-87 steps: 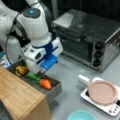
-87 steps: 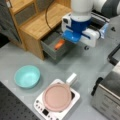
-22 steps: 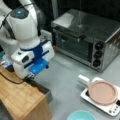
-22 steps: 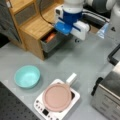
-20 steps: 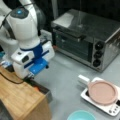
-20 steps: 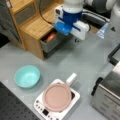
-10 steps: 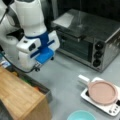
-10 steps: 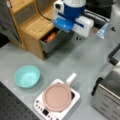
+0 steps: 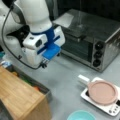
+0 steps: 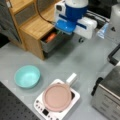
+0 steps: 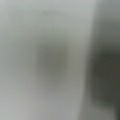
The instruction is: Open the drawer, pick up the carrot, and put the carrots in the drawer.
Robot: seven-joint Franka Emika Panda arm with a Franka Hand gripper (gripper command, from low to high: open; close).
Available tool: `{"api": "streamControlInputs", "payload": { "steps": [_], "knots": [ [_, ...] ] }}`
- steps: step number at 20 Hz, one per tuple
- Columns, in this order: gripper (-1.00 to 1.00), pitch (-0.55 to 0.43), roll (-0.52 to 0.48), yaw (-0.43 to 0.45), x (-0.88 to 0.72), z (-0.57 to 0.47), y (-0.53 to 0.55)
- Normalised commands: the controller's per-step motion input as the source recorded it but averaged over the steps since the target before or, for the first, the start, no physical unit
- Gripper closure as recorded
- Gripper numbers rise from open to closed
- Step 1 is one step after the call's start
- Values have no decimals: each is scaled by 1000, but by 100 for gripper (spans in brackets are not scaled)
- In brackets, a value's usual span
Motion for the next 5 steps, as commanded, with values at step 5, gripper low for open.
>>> {"api": "streamControlInputs", "payload": {
  "steps": [5],
  "knots": [
    [-100,171,139,-102,350,172,185]
  ]
}}
